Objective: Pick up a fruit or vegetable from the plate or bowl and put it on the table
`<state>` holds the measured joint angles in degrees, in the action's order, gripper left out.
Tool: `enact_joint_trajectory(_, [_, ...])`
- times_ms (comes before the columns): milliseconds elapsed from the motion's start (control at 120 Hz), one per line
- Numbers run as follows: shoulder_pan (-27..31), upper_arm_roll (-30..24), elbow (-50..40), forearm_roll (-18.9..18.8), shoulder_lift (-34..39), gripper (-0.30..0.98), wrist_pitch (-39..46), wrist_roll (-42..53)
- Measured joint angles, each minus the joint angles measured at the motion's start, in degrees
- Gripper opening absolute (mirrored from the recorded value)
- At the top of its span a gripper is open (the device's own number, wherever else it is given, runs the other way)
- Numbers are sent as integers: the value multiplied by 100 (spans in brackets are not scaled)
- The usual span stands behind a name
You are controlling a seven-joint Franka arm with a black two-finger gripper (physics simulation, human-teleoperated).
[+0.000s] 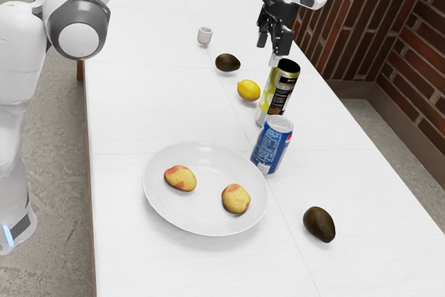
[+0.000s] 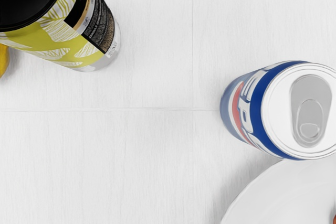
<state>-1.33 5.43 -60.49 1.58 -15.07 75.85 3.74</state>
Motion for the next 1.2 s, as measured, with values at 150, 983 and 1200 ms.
enact_joint_trajectory(150, [0,-2,0,0,0,69,0,5])
enact_joint_trajectory(983, [-42,232,409,464,491,69,-268,-4])
enact_joint_trajectory(1200, [-90,-661,-1493,1,1395,69,-27,274])
